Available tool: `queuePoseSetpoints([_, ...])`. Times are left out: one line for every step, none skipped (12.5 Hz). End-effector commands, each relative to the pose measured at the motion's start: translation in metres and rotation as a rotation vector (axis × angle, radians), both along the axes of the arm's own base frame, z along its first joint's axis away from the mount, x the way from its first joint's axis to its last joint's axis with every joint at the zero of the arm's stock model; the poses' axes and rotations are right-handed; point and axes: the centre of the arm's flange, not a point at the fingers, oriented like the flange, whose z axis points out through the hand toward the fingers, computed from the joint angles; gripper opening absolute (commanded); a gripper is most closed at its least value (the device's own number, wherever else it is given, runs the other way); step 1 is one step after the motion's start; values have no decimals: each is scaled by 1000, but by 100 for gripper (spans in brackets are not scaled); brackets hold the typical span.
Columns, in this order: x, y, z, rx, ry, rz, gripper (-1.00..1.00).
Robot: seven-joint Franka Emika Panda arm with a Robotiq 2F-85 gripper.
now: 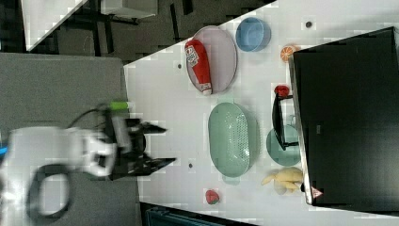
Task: Drag strainer left to right.
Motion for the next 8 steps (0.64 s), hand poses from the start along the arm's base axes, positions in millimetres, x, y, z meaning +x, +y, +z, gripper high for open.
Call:
queuePoseSetpoints([-22,7,86,-26,-26,192,100])
queuePoseSetpoints([-29,8,100,-22,-9,191,100])
queuePoseSetpoints([-31,8,109,-18,-7,188,100])
queuePoseSetpoints([-31,6,117,-14,-21,193,100])
queuePoseSetpoints([-31,3,121,-15,-29,202,100])
queuePoseSetpoints([-31,2,123,-12,-34,218,100])
queuePoseSetpoints([-31,1,123,-12,-34,219,100])
queuePoseSetpoints([-31,-1,122,-11,-33,215,100])
